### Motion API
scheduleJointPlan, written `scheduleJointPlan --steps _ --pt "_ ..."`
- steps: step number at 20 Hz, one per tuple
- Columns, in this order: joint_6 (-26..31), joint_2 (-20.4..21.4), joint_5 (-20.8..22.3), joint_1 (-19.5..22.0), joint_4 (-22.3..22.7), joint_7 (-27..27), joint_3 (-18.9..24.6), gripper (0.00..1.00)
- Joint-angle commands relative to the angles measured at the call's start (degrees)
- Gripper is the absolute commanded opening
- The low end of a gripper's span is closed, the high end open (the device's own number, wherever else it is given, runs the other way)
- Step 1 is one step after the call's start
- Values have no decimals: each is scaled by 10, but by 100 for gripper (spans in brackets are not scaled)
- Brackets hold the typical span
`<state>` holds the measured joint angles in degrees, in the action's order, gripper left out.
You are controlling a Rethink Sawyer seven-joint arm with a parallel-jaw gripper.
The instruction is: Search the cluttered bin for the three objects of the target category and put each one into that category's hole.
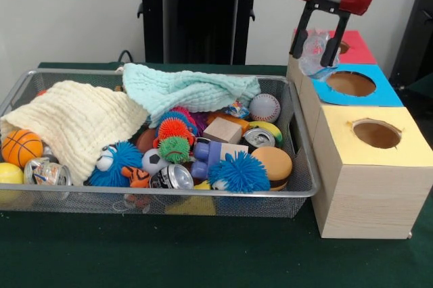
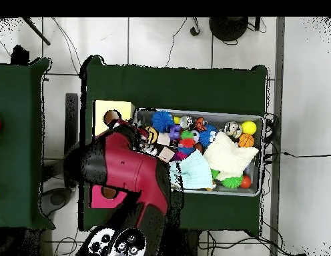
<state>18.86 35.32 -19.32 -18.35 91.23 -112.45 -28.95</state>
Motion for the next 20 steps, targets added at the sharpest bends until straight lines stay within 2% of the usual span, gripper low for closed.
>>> scheduleJointPlan --steps 1,6,13,20 --pt "-54 -14 -44 53 66 -134 119 0" --pt "-66 -17 -43 58 72 -129 121 0" --pt "-84 -39 -50 35 62 -143 105 0" --pt "-89 -37 -55 29 71 -141 110 0"
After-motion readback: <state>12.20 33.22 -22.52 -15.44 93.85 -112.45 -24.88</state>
